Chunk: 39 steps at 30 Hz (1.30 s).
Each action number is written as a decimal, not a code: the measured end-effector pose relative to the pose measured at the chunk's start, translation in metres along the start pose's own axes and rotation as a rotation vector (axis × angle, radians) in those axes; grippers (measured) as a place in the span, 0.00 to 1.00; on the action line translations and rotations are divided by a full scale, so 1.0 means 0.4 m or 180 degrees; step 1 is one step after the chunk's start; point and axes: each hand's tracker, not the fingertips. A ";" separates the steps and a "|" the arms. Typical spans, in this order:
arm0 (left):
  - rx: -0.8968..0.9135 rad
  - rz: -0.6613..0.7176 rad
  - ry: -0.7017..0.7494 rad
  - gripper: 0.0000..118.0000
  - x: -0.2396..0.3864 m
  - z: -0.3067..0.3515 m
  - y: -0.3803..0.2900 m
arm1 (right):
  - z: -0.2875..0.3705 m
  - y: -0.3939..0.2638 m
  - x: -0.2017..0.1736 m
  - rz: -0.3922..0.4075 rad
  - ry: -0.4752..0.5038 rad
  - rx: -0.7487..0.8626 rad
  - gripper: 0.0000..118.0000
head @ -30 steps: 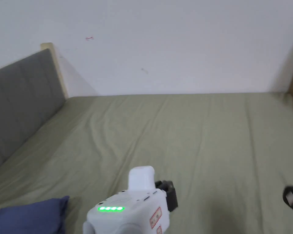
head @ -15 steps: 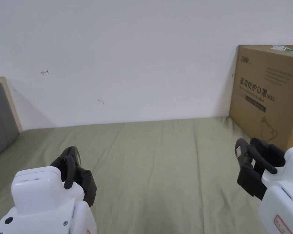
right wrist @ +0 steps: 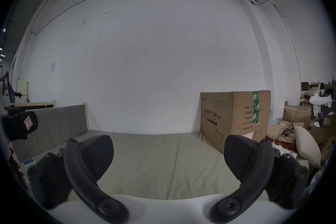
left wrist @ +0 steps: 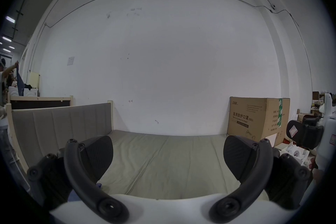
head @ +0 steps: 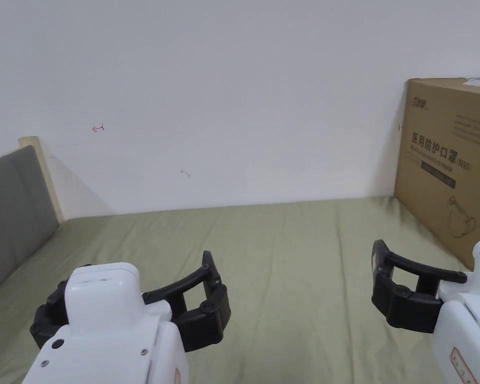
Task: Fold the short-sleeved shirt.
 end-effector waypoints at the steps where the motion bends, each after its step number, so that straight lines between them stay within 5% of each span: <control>1: -0.0007 -0.0031 0.0028 1.00 -0.003 0.003 -0.005 | -0.001 0.000 0.001 -0.0004 -0.0003 -0.0022 1.00; 22: -0.0107 0.0078 -0.0414 1.00 -0.001 -0.004 -0.004 | -0.022 -0.024 -0.003 -0.0056 -0.0071 -0.0329 1.00; 39: -0.0501 0.0104 0.0346 1.00 0.017 -0.057 -0.024 | -0.038 -0.043 -0.020 0.0030 -0.0120 -0.0524 1.00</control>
